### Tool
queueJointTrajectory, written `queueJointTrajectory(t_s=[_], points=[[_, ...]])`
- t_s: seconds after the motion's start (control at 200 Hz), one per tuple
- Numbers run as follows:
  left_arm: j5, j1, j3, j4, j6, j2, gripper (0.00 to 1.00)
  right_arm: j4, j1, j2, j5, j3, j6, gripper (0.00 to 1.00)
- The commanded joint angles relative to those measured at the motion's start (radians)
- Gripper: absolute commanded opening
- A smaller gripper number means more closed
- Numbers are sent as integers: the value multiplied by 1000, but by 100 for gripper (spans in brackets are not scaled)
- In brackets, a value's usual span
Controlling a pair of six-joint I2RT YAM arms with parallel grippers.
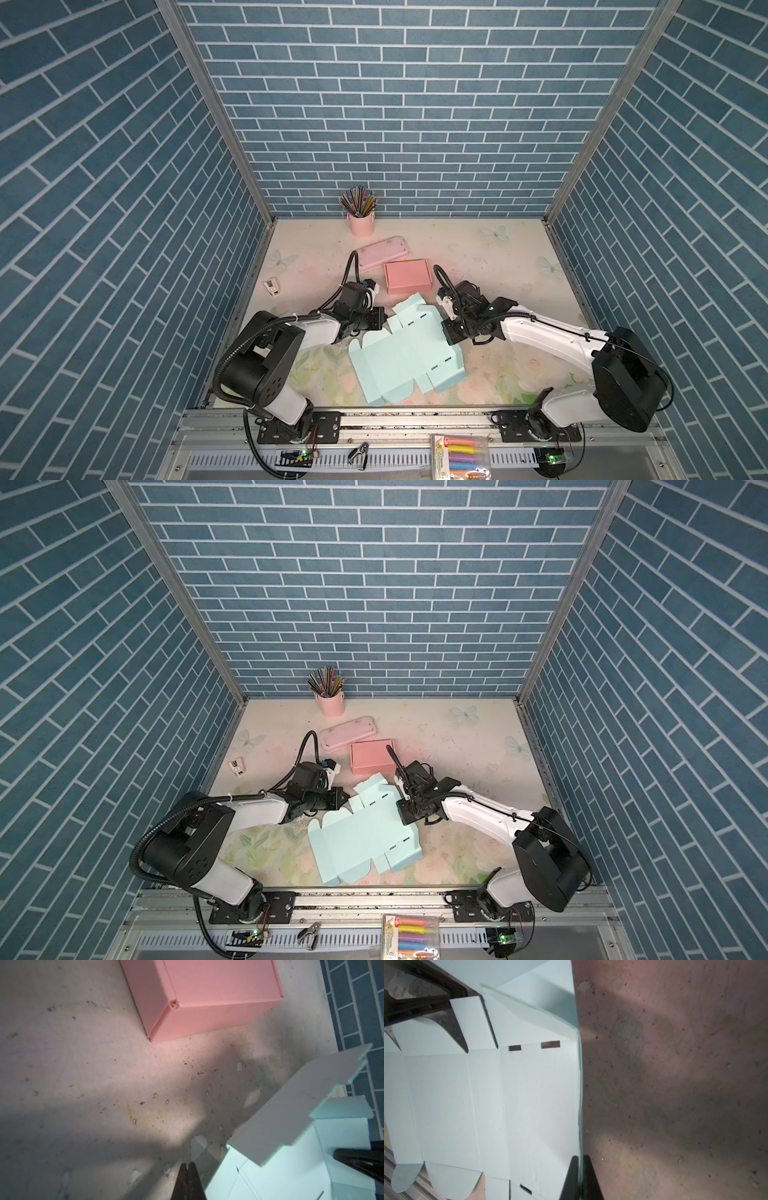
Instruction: Fold the paper box
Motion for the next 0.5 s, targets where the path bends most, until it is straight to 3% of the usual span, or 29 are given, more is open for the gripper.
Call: queueJointTrajectory(t_s=[0.0,0.495], points=[[25,-15,-10,26,0,5,0,-4,6,6,14,14,-30,0],[-18,-138,-39,-9,-18,-54,0,-8,6,22,20,30,-39,0]])
